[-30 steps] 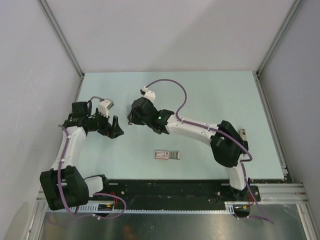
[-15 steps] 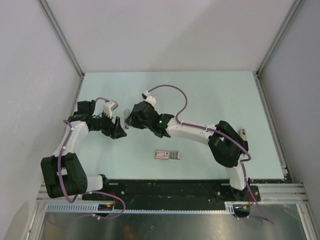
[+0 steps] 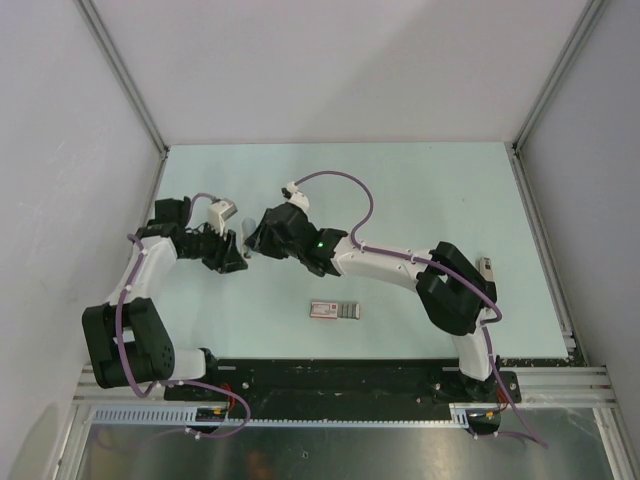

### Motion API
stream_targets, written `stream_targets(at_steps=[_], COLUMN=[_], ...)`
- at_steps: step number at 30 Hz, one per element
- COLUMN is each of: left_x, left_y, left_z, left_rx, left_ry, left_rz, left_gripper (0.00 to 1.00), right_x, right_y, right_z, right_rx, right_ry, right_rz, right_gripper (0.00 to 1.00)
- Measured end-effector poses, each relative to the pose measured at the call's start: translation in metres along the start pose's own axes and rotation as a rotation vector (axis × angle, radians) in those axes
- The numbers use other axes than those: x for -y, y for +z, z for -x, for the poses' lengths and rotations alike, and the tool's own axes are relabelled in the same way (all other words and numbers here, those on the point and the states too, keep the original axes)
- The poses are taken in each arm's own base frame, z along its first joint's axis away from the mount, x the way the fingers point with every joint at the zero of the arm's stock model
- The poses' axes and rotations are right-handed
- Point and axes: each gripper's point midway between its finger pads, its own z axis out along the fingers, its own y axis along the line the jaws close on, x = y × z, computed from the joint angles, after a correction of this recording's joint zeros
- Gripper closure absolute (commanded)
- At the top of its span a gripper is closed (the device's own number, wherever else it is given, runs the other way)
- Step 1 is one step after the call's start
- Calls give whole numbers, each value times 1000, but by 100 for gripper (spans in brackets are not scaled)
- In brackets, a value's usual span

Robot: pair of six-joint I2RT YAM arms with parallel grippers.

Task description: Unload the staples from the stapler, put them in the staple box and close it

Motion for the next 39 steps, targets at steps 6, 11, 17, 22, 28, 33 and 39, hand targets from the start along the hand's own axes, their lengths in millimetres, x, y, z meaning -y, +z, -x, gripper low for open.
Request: stream_targets(at_steps=[6, 11, 17, 22, 28, 33, 39], left_x=[-3, -4, -3, 0, 7, 0, -2], left_y=[-1, -1, -1, -1, 1, -2, -3], left_z=[-1, -2, -1, -1, -5, -4, -3], left_rx=[-7, -8, -4, 3, 6, 20, 24], left_ry=[6, 11, 9, 1, -16, -18, -13], left_rz=[12, 16, 10, -7, -41, -22, -13], left_gripper=[40, 35, 29, 38, 73, 85, 87], right_x=[-1, -2, -10, -13, -10, -8, -8], right_y=[0, -1, -2, -3, -2, -2, -5], right_z=[-2, -3, -10, -13, -13, -17, -20], right_rx=[-7, -11, -23, -22, -17, -28, -34], right_ry=[3, 3, 6, 5, 8, 6, 3], right_rz=[5, 7, 32, 41, 37, 36, 37], right_gripper=[100, 100, 100, 100, 100, 100, 100])
